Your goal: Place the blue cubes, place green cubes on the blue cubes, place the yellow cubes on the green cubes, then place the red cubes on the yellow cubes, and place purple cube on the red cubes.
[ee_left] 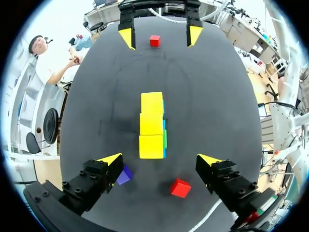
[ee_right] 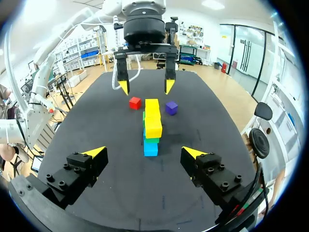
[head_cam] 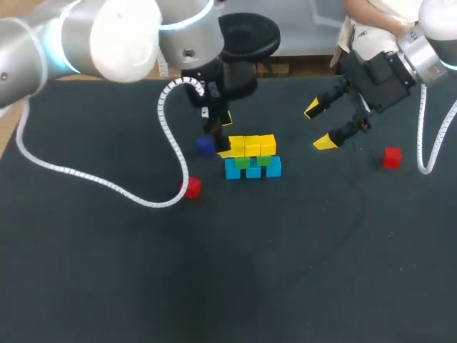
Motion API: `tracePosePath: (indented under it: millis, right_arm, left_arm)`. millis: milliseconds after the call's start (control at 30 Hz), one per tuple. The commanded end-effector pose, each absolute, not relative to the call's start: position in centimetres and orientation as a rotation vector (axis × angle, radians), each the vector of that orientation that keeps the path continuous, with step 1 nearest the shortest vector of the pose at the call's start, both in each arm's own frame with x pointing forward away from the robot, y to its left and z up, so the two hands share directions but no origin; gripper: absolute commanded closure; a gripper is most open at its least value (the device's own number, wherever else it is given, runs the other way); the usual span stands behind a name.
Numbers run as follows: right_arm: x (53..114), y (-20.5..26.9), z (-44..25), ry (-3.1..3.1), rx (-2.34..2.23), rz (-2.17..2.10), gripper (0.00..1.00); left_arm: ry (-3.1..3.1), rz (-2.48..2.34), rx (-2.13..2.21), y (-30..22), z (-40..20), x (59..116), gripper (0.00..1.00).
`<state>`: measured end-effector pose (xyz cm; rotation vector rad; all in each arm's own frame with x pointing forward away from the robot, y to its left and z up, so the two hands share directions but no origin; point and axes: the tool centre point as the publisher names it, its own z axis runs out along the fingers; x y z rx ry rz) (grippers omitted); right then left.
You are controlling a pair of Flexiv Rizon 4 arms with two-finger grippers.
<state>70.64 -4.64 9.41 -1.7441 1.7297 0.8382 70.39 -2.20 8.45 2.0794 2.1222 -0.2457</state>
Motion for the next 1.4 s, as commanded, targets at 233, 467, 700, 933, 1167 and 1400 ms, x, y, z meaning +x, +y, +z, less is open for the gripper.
tracePosePath:
  millis: [233, 467, 700, 933, 1167, 1400]
  right_arm:
    - [70.5, -4.7, 9.4, 1.73, -1.742, 0.835, 0.0]
    - [70.5, -4.7, 9.4, 1.73, -1.742, 0.835, 0.0]
    - [70.5, -4.7, 9.4, 1.73, -1.742, 0.835, 0.0]
    - [70.5, -4.7, 9.4, 1.73, -1.742, 0.835, 0.0]
    - [70.5, -4.7, 9.4, 1.73, -1.742, 0.835, 0.0]
    - [70.5, -4.7, 9.4, 1.73, -1.742, 0.835, 0.0]
  left_arm:
    - [2.004, -0.271, 1.996, 0.0, 9.9, 68.8, 0.0]
    - [1.993, -0.274, 2.001, 0.6, 10.2, 67.8, 0.0]
    - [2.011, -0.207, 2.138, 0.9, 10.6, 65.0, 0.0]
    - [2.097, -0.18, 2.348, 0.7, 10.0, 62.4, 0.0]
    - [2.118, -0.165, 2.386, 1.1, 8.5, 60.5, 0.0]
    - [2.098, -0.109, 2.397, 1.6, 7.0, 59.0, 0.0]
